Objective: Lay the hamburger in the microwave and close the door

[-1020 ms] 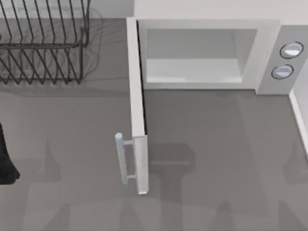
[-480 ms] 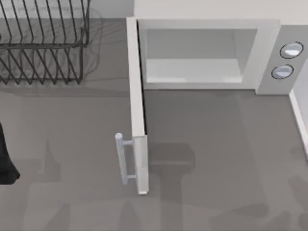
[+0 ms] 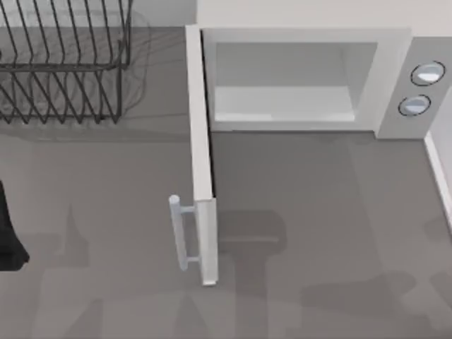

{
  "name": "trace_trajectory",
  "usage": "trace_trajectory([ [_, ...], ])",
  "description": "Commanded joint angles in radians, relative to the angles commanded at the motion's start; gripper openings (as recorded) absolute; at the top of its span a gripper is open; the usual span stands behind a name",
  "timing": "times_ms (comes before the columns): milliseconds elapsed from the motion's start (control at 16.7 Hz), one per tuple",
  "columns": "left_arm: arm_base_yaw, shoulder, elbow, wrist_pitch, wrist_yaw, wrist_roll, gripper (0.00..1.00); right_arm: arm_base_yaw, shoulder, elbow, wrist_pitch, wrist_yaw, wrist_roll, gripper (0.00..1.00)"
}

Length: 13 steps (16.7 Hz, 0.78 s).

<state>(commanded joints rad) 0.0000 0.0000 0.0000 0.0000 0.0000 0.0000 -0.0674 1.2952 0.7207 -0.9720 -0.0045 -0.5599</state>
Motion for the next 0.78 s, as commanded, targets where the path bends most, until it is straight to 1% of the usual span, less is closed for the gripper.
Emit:
trace_trajectory([
  [480, 0.0, 0.0, 0.0, 0.0, 0.0, 0.0, 1.0, 0.002, 0.03, 0.006, 0.001, 0.001, -0.01, 1.0],
  [600, 0.0, 0.0, 0.0, 0.0, 0.0, 0.0, 1.0, 0.002, 0.06, -0.024, 0.057, 0.001, -0.008, 1.0],
  [780, 0.0, 0.0, 0.0, 0.0, 0.0, 0.0, 1.0, 0.003, 0.132, -0.093, 0.209, 0.0, -0.006, 1.0],
])
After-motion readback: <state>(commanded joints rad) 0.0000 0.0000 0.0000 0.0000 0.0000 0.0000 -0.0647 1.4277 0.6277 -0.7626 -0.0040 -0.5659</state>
